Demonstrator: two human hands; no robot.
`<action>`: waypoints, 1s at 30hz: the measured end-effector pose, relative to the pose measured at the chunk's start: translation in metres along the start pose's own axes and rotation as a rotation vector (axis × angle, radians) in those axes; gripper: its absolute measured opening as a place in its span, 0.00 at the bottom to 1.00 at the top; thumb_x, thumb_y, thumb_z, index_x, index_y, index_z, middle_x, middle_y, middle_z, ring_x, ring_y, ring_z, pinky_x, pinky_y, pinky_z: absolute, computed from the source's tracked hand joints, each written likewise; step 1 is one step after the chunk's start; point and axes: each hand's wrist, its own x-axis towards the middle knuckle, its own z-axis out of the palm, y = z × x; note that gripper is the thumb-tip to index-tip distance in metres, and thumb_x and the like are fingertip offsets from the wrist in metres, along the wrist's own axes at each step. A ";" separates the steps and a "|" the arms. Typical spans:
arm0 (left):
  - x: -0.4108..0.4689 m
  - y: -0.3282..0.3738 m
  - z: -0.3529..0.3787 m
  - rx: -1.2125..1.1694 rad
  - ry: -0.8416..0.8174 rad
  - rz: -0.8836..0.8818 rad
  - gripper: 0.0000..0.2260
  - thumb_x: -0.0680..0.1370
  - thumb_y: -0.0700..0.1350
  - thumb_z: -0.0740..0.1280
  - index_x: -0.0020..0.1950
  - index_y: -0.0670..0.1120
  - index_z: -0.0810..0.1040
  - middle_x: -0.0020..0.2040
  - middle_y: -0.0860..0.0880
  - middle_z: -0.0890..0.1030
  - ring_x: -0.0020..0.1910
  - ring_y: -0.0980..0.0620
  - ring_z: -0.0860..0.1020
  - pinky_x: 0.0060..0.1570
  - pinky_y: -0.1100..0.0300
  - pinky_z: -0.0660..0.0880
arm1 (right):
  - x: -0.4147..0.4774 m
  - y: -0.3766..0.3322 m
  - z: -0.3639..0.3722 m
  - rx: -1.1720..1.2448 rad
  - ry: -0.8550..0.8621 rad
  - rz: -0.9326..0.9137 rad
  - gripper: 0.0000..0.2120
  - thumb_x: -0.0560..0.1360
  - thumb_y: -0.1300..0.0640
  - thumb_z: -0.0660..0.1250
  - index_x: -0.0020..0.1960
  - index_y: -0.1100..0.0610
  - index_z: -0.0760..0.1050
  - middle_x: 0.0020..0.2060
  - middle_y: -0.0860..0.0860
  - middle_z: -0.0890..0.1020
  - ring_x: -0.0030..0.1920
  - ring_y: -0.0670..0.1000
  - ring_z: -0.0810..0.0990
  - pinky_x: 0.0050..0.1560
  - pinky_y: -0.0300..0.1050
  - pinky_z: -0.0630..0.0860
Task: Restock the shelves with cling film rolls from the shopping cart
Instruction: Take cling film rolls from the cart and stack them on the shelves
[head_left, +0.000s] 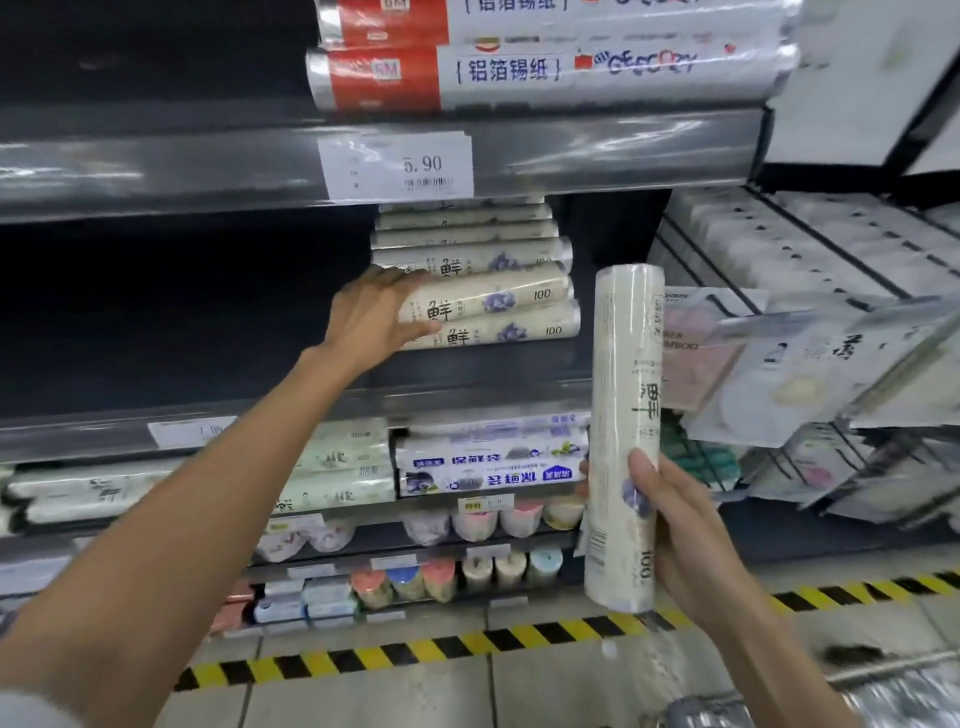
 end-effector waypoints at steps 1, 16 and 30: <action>0.006 -0.002 0.005 -0.021 0.010 0.000 0.28 0.73 0.57 0.70 0.70 0.49 0.70 0.64 0.43 0.75 0.64 0.43 0.70 0.58 0.48 0.69 | 0.004 0.001 -0.001 -0.001 0.007 0.002 0.49 0.54 0.33 0.77 0.54 0.72 0.67 0.44 0.58 0.83 0.42 0.55 0.82 0.44 0.49 0.80; 0.030 -0.016 0.035 -0.191 0.177 0.030 0.24 0.71 0.47 0.73 0.67 0.47 0.75 0.62 0.44 0.76 0.63 0.43 0.71 0.60 0.49 0.63 | 0.029 0.010 0.001 0.005 0.013 0.079 0.42 0.51 0.33 0.78 0.59 0.54 0.78 0.48 0.57 0.84 0.45 0.54 0.84 0.39 0.42 0.80; 0.032 -0.011 0.041 -0.252 0.276 -0.014 0.24 0.66 0.45 0.77 0.61 0.47 0.79 0.58 0.45 0.77 0.59 0.44 0.73 0.59 0.52 0.62 | 0.038 0.015 0.003 0.028 -0.041 0.072 0.33 0.56 0.34 0.76 0.55 0.50 0.80 0.50 0.59 0.83 0.47 0.54 0.84 0.41 0.42 0.79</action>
